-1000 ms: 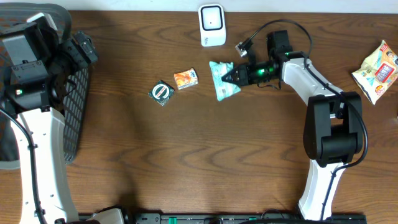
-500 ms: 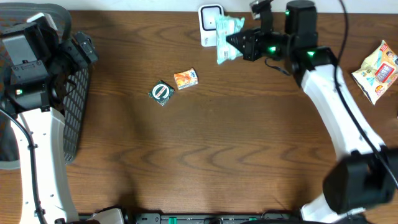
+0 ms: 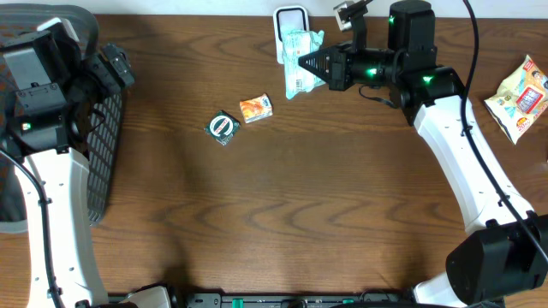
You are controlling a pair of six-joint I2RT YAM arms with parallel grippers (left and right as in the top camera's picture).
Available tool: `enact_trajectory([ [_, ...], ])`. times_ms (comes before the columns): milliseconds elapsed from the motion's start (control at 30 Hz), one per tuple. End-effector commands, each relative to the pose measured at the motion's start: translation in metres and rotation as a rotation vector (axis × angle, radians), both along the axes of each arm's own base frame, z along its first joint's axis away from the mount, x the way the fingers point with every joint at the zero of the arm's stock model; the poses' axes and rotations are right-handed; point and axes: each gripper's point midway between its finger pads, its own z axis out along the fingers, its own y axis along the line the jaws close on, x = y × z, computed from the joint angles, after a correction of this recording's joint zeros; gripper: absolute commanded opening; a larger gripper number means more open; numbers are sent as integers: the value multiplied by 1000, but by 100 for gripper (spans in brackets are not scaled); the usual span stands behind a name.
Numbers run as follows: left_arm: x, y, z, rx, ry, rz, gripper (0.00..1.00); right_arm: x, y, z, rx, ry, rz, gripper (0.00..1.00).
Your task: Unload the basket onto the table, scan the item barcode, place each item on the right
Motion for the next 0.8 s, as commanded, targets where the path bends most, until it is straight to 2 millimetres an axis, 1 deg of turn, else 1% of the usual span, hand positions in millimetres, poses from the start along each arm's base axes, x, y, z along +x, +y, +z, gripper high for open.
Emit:
enact_trajectory([
  [0, -3, 16, -9, 27, 39, 64, 98, 3, -2, -6, -34, 48, -73, 1],
  [100, -3, 16, -9, 27, 39, 65, 98, 1, -3, -7, -68, 49, -103, 1],
  [300, -3, 16, -9, 27, 39, 65, 98, -19, 5, 16, -78, -32, -62, 1],
  [367, -3, 16, -9, 27, 39, 65, 98, -24, 5, 19, -82, -36, -58, 1],
  [433, -3, 16, -9, 27, 39, 65, 98, -27, 3, 18, -88, -21, -59, 1],
  [567, -3, 16, -9, 27, 39, 65, 98, -29, -1, 8, -125, 11, -72, 1],
  [633, -3, 16, -9, 27, 39, 65, 98, -27, -6, 2, -152, 24, -101, 1],
  [767, -3, 16, -9, 27, 39, 65, 98, -23, -11, -2, -180, 26, -137, 1],
])
